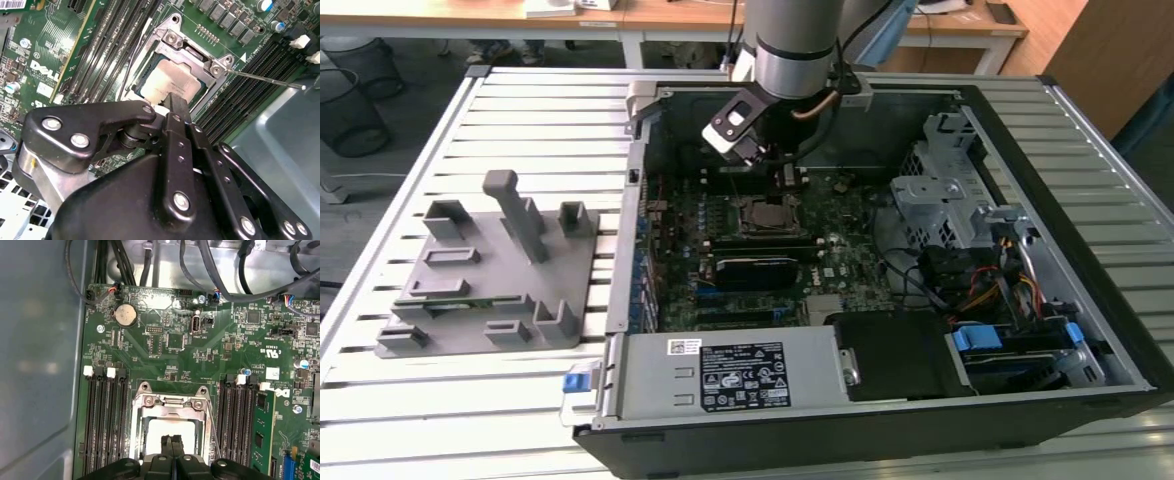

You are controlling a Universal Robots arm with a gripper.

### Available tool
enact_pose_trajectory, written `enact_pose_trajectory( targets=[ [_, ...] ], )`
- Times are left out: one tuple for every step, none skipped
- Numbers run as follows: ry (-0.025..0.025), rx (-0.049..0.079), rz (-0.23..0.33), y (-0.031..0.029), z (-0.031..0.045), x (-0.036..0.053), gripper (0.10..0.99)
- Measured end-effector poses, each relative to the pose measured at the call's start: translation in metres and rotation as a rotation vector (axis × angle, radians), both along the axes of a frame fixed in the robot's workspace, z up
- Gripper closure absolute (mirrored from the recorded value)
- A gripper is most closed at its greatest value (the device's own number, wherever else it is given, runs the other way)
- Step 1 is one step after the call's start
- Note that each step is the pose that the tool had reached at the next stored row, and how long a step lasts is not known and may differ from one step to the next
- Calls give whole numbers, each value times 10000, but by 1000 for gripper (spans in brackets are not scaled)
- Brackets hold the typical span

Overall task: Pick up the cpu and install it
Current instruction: 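Close the cpu cover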

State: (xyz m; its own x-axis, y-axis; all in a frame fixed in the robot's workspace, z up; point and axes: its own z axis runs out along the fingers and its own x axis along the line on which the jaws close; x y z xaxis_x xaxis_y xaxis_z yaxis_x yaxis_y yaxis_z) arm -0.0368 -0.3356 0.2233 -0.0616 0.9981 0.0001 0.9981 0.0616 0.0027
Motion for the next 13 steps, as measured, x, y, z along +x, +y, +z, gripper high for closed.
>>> enact_pose_trajectory(
  targets=[
    [1,-2,22,0,1,0,980],
    [1,-2,38,0,1,0,980],
    [1,-2,50,0,1,0,980],
    [1,-2,62,0,1,0,980],
    [1,-3,70,0,1,0,980],
    [1,-2,77,0,1,0,980],
    [1,-2,84,0,1,0,980],
    [1,-2,88,0,1,0,980],
    [1,-2,92,0,1,0,980],
    [1,-2,96,0,1,0,980],
    [1,-3,100,0,1,0,980],
    [1,-3,104,0,1,-1,980],
    [1,-3,109,0,1,-1,980]
  ],
)
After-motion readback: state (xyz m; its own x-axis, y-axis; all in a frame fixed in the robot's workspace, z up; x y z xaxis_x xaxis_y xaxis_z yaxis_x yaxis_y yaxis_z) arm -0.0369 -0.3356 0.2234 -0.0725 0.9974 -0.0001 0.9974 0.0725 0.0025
